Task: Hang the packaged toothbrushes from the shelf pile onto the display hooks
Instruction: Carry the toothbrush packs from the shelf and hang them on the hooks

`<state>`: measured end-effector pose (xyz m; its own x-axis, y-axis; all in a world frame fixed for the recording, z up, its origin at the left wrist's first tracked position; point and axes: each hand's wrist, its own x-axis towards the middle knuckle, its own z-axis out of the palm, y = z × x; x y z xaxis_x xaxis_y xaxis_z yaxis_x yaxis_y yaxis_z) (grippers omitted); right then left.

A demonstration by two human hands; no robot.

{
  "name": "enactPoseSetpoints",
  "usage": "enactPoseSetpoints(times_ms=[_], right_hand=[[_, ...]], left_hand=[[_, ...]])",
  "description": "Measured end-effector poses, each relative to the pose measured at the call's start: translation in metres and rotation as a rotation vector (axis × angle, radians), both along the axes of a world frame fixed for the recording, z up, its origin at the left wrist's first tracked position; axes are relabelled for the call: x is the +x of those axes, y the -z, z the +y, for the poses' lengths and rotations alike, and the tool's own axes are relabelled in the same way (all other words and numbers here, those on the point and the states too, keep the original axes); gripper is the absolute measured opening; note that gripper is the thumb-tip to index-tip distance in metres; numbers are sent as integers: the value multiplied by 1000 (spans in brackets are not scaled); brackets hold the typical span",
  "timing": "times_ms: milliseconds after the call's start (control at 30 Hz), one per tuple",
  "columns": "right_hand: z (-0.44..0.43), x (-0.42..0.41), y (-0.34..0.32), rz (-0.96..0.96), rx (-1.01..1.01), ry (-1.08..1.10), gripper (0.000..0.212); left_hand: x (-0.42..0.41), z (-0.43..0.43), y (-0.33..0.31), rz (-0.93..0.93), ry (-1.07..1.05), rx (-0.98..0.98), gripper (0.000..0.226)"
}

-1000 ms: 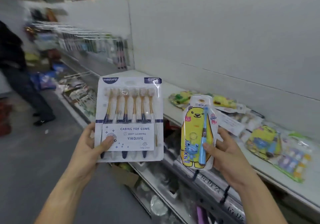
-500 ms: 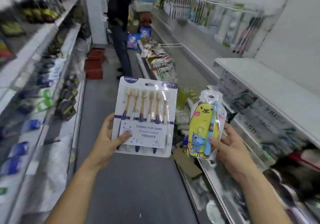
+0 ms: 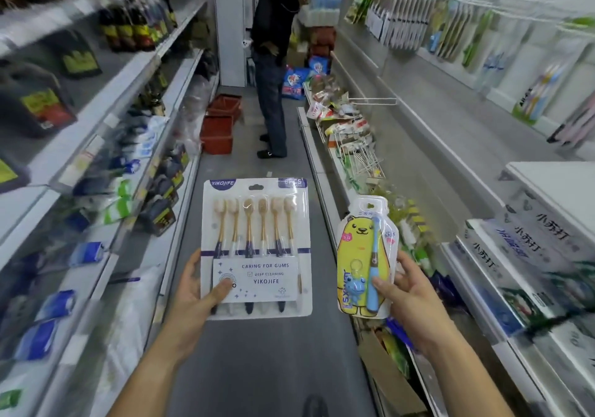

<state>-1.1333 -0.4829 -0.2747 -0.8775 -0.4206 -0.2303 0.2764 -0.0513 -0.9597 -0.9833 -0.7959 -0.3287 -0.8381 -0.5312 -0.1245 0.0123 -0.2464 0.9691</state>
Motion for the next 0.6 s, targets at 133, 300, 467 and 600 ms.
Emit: enactPoseSetpoints(times_ms=[133,300,467,600], right_hand=[[-36,-81,-1,24,-25,-44,72],[-77,-179,-18,47,-84,-82,55],[-118,-252,-16,51,-53,-112,45],[-159,-307,-6,40,-63,-123,62]], left_hand=[[-61,-30,-4,16,-13,-30,103],[-144,-62,-27,44,-64,-47,77],[-213,-98,-32,47,-89,-36,80],[-270,-141,-25,51,-72,-58,92]])
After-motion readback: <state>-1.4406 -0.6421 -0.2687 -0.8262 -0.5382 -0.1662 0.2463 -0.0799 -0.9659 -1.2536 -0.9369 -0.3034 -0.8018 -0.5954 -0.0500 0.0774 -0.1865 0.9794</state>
